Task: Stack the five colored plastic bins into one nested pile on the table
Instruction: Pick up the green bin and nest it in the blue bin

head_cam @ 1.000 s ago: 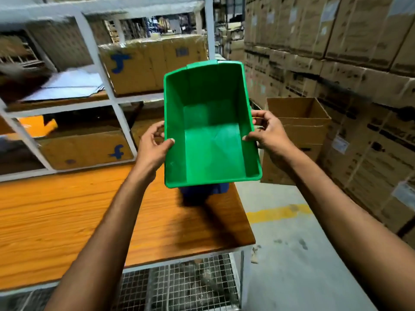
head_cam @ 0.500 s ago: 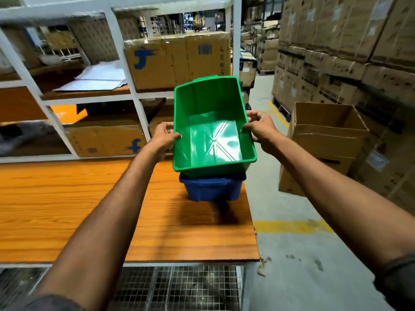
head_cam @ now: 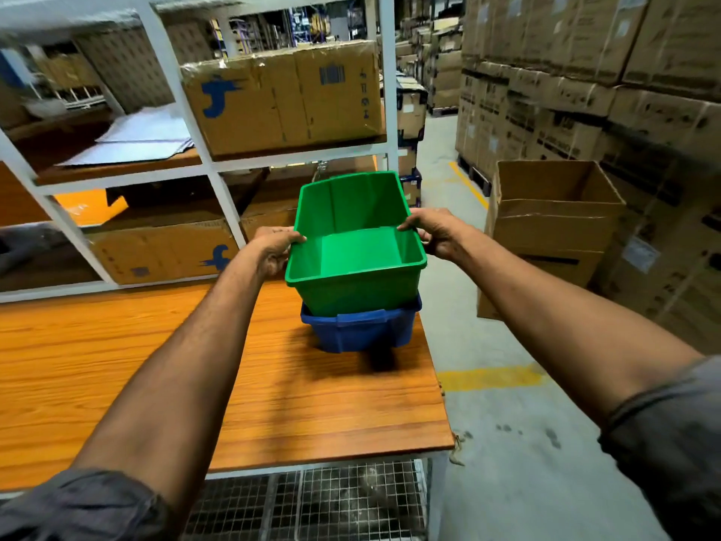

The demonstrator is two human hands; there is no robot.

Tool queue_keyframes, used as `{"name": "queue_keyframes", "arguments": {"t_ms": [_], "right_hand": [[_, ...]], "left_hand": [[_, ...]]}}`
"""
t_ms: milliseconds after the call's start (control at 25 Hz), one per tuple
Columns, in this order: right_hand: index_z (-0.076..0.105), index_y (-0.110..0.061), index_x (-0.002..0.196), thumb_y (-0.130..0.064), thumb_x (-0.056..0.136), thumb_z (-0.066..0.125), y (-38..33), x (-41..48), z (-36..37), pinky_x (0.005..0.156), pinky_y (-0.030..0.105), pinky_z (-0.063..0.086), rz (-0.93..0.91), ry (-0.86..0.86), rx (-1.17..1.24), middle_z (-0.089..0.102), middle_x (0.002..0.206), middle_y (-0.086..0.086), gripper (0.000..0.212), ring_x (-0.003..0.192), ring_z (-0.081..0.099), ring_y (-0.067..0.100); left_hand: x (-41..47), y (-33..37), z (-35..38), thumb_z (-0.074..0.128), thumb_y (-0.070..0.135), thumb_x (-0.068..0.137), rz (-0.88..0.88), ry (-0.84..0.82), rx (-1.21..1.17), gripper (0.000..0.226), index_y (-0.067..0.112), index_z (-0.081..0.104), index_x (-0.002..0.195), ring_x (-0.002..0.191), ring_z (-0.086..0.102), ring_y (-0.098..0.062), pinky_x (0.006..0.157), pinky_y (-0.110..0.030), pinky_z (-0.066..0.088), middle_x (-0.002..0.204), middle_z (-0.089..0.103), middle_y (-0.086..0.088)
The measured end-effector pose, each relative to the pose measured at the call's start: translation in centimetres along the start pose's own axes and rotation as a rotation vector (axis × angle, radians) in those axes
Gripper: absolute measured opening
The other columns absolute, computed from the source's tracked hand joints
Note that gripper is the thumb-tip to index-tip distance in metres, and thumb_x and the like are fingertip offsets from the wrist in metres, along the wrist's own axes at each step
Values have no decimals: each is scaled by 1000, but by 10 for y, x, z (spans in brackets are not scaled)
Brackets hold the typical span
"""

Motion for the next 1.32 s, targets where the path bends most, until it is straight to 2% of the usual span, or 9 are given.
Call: {"name": "queue_keyframes", "arguments": {"t_ms": [120, 320, 480, 600, 720, 800, 920, 1120, 1320], "right_hand": [[61, 2, 128, 10, 87, 57, 18, 4, 4, 107, 39, 52, 64, -6, 40, 70, 56, 3, 42, 44, 65, 7], [63, 0, 131, 7, 82, 60, 45, 27, 1, 95, 39, 60, 155, 11, 56, 75, 119, 14, 49, 103, 75, 27], [65, -3, 121, 12, 81, 62, 51, 16, -6, 89, 38, 59, 129, 81, 10, 76, 111, 10, 43, 101, 73, 23], [67, -6, 121, 10, 82, 64, 64, 17, -12, 80, 33, 60, 144, 88, 22, 75, 107, 6, 43, 94, 72, 17], [67, -7, 122, 9, 82, 65, 71, 20, -12, 88, 35, 60, 168, 88, 22, 73, 107, 6, 42, 99, 72, 18], [65, -6, 123, 8, 82, 65, 69, 20, -12, 87, 35, 59, 155, 96, -3, 73, 115, 7, 43, 105, 70, 19], [64, -7, 120, 8, 82, 68, 57, 13, -15, 79, 35, 55, 68, 135, -50, 69, 121, 7, 41, 115, 62, 21], [60, -15, 126, -1, 84, 71, 25, -31, -26, 73, 24, 50, -218, 286, -182, 62, 119, 2, 46, 104, 60, 13], [66, -24, 111, -6, 83, 73, 14, -124, -20, 78, 23, 55, -632, 305, -337, 65, 107, -5, 34, 94, 63, 9]], "left_hand": [[4, -23, 8, 60, -1, 99, -88, -6, -69, 11, 1, 69, 105, 81, 67, -21, 87, -39, 54, 127, 66, -17], [14, -41, 9, 58, 2, 101, -132, 16, -95, 10, 3, 65, 94, 76, 66, -22, 84, -39, 54, 124, 67, -16], [16, -51, 8, 62, 4, 99, -122, 5, -58, 28, 5, 66, 127, 83, 68, -18, 72, -36, 56, 125, 70, -13], [11, -57, 13, 61, 5, 100, -110, 8, -51, 27, 9, 66, 126, 84, 61, -14, 75, -34, 53, 119, 67, -9], [11, -59, 14, 60, 5, 101, -112, 3, -48, 30, 7, 65, 131, 83, 61, -13, 81, -33, 54, 117, 66, -8], [14, -59, 11, 63, 7, 99, -119, 4, -34, 31, 8, 65, 130, 102, 65, -19, 89, -37, 53, 123, 68, -8], [15, -56, 2, 67, 11, 98, -82, 75, -37, 26, 12, 65, 124, 124, 59, -21, 84, -33, 51, 124, 67, -6], [-21, -23, -11, 70, 13, 95, 235, 203, 76, 42, 19, 59, 134, 115, 58, -14, 78, -19, 49, 127, 61, -2], [-117, -37, -12, 69, 13, 94, 446, 244, 58, 40, 29, 60, 130, 106, 61, -7, 83, -18, 52, 118, 64, 9]]}}
Point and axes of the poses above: each hand's wrist, its own x-axis towards the middle knuckle, its own z-axis out of the palm, y = z × x, the point moved 10 cm from there along x, towards the middle knuckle
